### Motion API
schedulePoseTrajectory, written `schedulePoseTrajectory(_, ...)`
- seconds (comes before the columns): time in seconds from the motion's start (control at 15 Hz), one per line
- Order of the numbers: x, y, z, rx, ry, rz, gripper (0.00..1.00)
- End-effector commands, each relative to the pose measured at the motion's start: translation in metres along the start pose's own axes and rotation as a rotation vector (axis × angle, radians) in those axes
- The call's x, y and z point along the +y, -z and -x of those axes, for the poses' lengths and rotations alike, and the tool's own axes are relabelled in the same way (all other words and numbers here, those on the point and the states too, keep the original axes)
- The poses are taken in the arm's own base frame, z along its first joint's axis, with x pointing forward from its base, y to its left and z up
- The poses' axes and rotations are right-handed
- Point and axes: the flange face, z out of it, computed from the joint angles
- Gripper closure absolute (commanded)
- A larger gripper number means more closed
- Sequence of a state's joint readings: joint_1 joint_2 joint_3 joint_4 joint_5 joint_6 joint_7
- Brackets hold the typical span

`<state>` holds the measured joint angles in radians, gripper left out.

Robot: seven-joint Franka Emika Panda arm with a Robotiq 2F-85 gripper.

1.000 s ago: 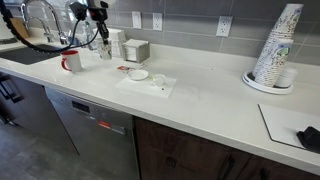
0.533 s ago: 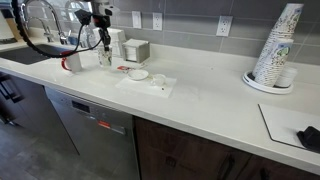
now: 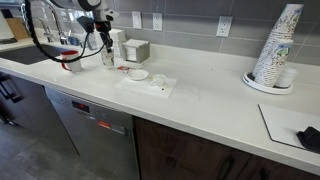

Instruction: Unstack the cups

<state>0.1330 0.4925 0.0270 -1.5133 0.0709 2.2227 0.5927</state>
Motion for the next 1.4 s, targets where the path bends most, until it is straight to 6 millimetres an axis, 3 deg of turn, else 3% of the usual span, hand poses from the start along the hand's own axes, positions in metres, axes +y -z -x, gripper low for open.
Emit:
schedulePoseTrajectory(0.0,-0.007,-0.015,-0.004,0.03,0.047,0.021,0.99)
schedulePoseTrajectory(0.13,-0.008,-0.018,-0.004,0.036,0.055,0.027,0.99)
schedulePoseTrajectory(0.2,-0.008,-0.015,-0.004,0.031,0.062,0.027,0.71)
schedulePoseTrajectory(0.33,-0.007,-0.002,-0.004,0.015,0.068,0.022,0.64)
schedulePoseTrajectory(0.6,0.001,0.053,0.002,-0.044,0.109,-0.033,0.33)
schedulePoseTrajectory(0.87,0.026,0.105,0.019,-0.181,0.258,-0.078,0.05)
schedulePoseTrajectory(0.93,0.033,0.117,0.022,-0.21,0.307,-0.083,0.0)
schedulePoseTrajectory(1.13,0.053,0.145,0.029,-0.244,0.422,-0.05,0.0)
schedulePoseTrajectory(1.33,0.063,0.158,0.036,-0.211,0.567,-0.014,0.0)
